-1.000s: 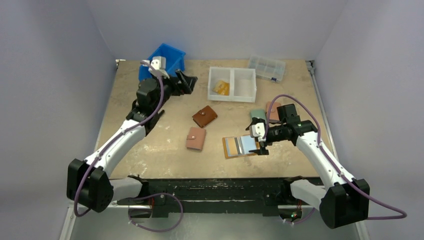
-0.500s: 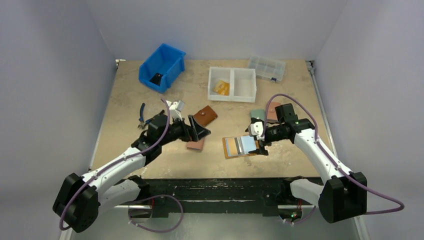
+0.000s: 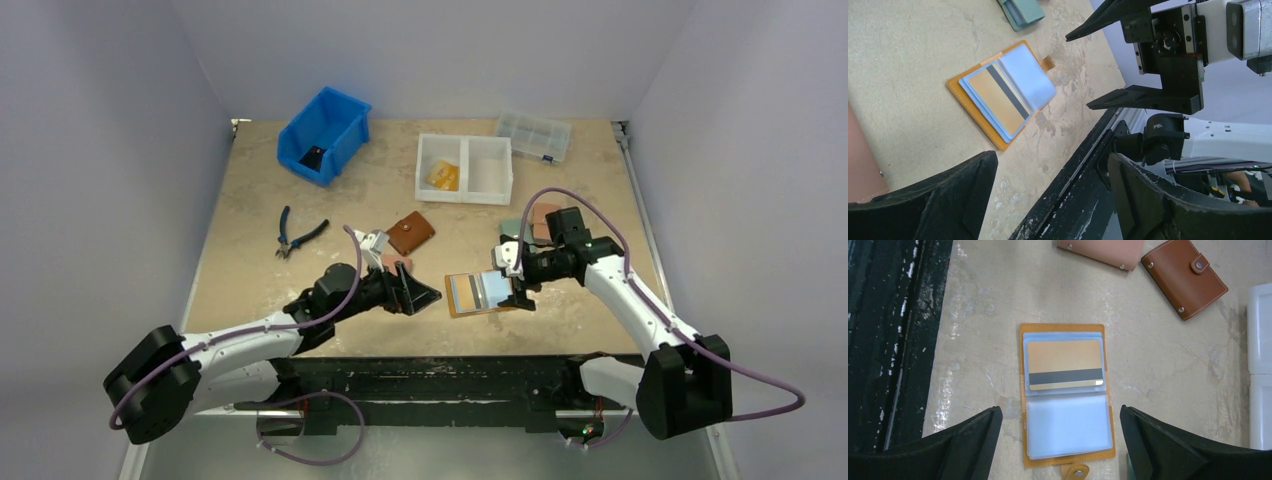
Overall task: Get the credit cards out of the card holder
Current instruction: Remove the credit card from the card holder.
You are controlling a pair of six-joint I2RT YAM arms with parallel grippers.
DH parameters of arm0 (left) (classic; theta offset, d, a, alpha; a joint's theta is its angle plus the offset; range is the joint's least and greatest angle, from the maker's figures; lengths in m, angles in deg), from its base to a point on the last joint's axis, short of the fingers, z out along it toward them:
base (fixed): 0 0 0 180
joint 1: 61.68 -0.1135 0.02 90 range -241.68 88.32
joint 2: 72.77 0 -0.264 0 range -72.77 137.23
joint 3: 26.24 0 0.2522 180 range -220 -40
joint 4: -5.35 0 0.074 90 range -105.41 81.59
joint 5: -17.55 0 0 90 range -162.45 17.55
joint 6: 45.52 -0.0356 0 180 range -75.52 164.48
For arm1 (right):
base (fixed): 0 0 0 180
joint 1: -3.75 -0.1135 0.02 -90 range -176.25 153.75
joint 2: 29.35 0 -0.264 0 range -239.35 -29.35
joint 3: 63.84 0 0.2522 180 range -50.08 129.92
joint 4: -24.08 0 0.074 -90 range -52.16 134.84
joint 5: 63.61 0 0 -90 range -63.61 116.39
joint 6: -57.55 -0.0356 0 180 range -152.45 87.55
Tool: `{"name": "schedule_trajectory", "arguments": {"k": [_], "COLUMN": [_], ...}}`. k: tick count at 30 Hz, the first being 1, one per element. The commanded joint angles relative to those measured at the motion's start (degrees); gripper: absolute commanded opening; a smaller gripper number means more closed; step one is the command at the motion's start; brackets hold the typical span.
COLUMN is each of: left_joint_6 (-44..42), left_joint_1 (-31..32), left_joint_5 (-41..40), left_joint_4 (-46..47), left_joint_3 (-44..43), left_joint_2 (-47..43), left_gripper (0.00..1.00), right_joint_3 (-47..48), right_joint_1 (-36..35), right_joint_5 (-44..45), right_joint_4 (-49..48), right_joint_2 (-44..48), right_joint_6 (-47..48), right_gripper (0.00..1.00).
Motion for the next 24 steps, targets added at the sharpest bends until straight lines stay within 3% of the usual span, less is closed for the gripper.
{"name": "schedule_trajectory", "arguments": {"k": [1, 14, 18, 24], "left_joint_6": [3.74, 7.48, 8.71, 10.96], "left_joint_1": [2.05, 5.97, 6.42, 6.48], "left_joint_5": [-4.24, -9.55, -10.14, -8.03], "left_joint_4": [14.01, 19.66, 23.88, 33.82], "left_joint_3": [3.27, 4.33, 5.21, 5.34], "left_joint_2": [3.44, 11.43, 15.04, 24.07], "left_gripper": [0.86, 0.82, 0.74, 0.62], "right_joint_3": [-0.84, -2.17, -1.72, -0.34], "right_joint_1": [-1.81, -10.57, -13.17, -13.49], "right_joint_5": [4.03, 12.61, 15.94, 18.99], "right_joint_4": [-3.93, -10.99, -13.10, -14.51], "right_joint_2": [-0.25, -4.27, -7.16, -9.44], "right_joint_6": [-3.26, -9.93, -12.90, -16.75], "right_gripper": [0.99, 0.99, 0.98, 0.88]}}
